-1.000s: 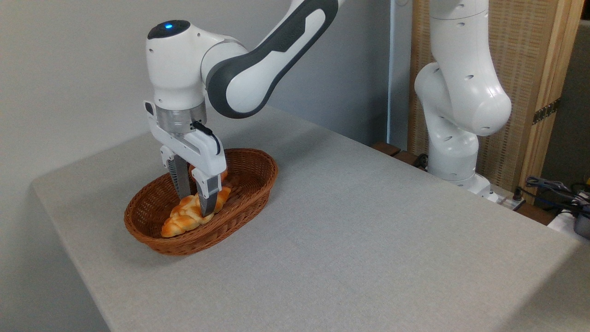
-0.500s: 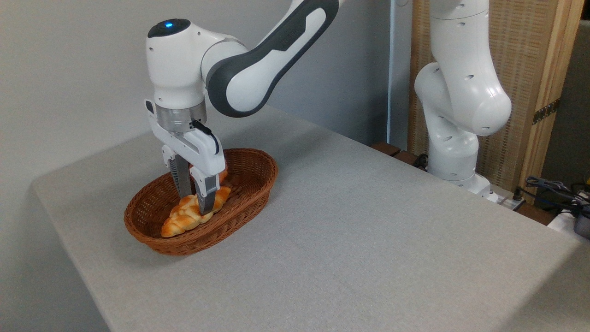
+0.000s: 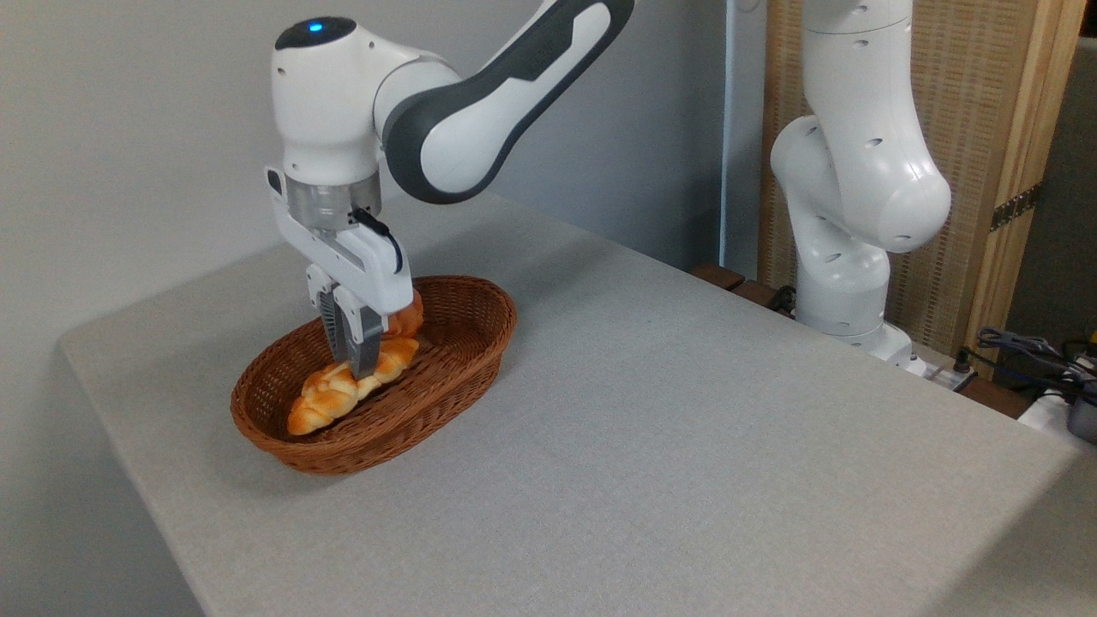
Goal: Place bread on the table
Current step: 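Lift the braided roll out over the basket rim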
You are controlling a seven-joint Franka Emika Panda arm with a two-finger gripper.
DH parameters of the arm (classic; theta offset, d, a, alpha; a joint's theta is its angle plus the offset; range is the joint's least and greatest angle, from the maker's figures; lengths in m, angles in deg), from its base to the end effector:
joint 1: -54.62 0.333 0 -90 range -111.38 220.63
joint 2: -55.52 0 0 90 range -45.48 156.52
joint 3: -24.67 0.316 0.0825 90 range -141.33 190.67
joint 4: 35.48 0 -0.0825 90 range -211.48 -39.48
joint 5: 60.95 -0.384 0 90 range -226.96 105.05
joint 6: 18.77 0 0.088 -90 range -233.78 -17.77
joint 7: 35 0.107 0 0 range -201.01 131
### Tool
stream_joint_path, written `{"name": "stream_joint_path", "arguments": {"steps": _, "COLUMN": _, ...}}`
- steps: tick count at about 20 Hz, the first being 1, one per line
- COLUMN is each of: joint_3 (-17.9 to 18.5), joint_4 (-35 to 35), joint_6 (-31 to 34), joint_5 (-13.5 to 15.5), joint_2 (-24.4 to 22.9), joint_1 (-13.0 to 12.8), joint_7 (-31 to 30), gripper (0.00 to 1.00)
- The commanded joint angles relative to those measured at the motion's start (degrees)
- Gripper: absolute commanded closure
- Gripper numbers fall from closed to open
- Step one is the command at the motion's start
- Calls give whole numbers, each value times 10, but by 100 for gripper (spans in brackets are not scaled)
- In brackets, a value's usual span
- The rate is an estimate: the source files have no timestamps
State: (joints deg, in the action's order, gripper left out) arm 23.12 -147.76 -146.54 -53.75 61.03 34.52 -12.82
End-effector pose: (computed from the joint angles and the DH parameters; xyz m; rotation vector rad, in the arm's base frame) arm 0.5526 -0.2231 0.4437 2.8413 -1.0312 0.2645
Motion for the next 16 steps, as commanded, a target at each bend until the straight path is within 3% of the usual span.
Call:
{"name": "stream_joint_path", "arguments": {"steps": 1, "joint_3": 11, "joint_4": 52, "joint_6": 79, "joint_5": 10, "joint_2": -16, "joint_1": 3, "joint_7": 8, "gripper": 90}}
{"name": "stream_joint_path", "arguments": {"steps": 3, "joint_3": 29, "joint_4": 87, "joint_6": 140, "joint_5": 5, "joint_2": -16, "joint_1": 4, "joint_7": 20, "gripper": 90}}
{"name": "stream_joint_path", "arguments": {"steps": 7, "joint_3": 69, "joint_4": 122, "joint_6": 254, "joint_5": -1, "joint_2": -39, "joint_1": 4, "joint_7": 113, "gripper": 88}}
{"name": "stream_joint_path", "arguments": {"steps": 11, "joint_3": 131, "joint_4": 118, "joint_6": 277, "joint_5": -71, "joint_2": -50, "joint_1": 4, "joint_7": 184, "gripper": 76}}
{"name": "stream_joint_path", "arguments": {"steps": 12, "joint_3": 142, "joint_4": 118, "joint_6": 276, "joint_5": -81, "joint_2": -49, "joint_1": 4, "joint_7": 203, "gripper": 70}}
{"name": "stream_joint_path", "arguments": {"steps": 13, "joint_3": 156, "joint_4": 117, "joint_6": 273, "joint_5": -92, "joint_2": -45, "joint_1": 4, "joint_7": 211, "gripper": 57}}
{"name": "stream_joint_path", "arguments": {"steps": 16, "joint_3": 173, "joint_4": 102, "joint_6": 263, "joint_5": -140, "joint_2": -37, "joint_1": 5, "joint_7": 212, "gripper": 0}}
